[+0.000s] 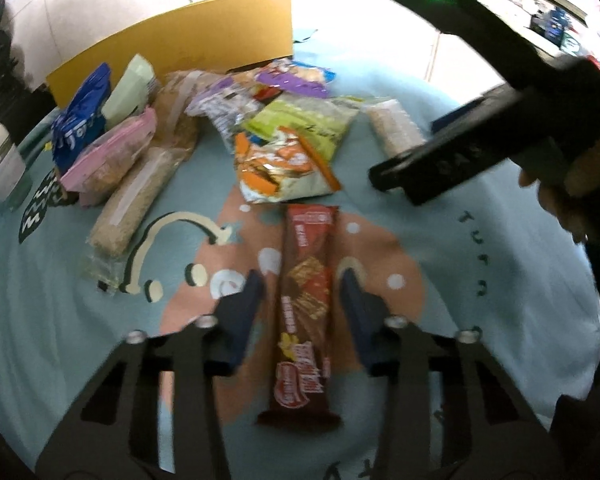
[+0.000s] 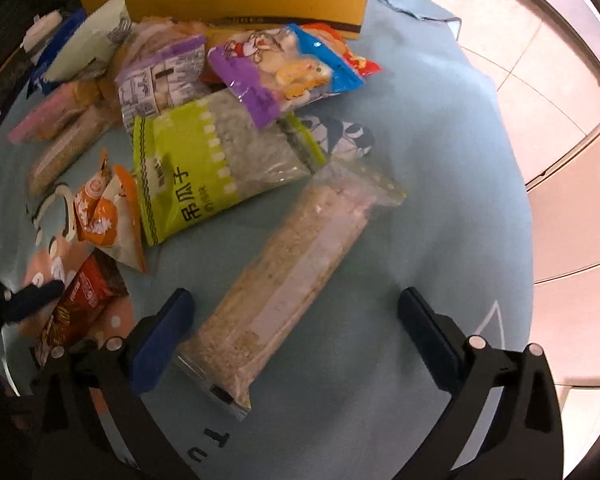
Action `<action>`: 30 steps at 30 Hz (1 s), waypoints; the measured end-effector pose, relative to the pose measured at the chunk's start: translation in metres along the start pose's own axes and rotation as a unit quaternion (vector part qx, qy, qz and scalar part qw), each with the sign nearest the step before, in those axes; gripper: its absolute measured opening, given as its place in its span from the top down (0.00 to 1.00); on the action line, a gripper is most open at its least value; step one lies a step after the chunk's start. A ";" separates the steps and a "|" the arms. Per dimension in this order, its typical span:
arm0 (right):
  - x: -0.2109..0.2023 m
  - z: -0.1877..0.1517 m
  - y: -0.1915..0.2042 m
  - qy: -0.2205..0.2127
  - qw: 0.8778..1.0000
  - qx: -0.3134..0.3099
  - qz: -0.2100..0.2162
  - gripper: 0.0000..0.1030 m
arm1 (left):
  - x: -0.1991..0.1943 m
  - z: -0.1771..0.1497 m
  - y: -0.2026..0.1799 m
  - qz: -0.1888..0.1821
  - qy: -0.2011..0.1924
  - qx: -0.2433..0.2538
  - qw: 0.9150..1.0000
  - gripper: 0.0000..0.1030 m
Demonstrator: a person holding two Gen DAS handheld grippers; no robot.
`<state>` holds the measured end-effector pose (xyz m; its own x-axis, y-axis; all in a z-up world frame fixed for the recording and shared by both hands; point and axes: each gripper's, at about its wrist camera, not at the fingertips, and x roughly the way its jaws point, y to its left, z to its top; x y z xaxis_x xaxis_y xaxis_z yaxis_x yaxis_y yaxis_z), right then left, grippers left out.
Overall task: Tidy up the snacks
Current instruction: 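Grasp the brown chocolate bar with the left tool while the right tool grasps the oat bar bag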
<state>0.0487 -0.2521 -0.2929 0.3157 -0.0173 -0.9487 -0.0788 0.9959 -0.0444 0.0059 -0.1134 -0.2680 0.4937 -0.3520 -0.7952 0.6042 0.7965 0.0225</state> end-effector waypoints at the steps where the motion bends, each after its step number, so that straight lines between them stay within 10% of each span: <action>1: 0.001 0.001 -0.001 0.002 1.000 0.001 0.002 0.02 | 0.000 0.000 0.000 -0.003 -0.002 -0.003 1.000 0.66; 8: -0.012 0.003 0.012 -0.021 0.998 -0.042 0.029 0.46 | -0.002 -0.004 -0.002 0.002 -0.012 0.009 1.000 0.69; 12: -0.017 -0.007 0.003 -0.023 0.998 -0.047 0.041 0.59 | 0.002 -0.002 -0.003 0.032 -0.004 0.014 0.999 0.13; 14: -0.018 -0.016 0.002 -0.032 0.996 -0.073 0.039 0.59 | -0.001 -0.004 -0.004 0.003 -0.010 0.027 1.000 0.32; 15: -0.018 -0.020 0.001 -0.036 0.996 -0.076 0.043 0.59 | -0.005 -0.004 -0.012 -0.018 -0.015 0.051 0.998 0.77; 22: -0.032 -0.039 0.004 -0.042 0.985 -0.152 0.067 0.20 | -0.005 -0.002 -0.005 -0.036 -0.005 0.027 0.999 0.78; 30: -0.038 -0.038 -0.012 -0.055 0.992 -0.100 0.060 0.49 | -0.003 0.000 0.011 0.011 0.002 0.004 1.000 0.77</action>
<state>0.0020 -0.2672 -0.2684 0.3925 0.1200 -0.9119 -0.3041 0.9526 -0.0056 0.0113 -0.1040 -0.2655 0.5036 -0.3330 -0.7972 0.5989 0.7996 0.0443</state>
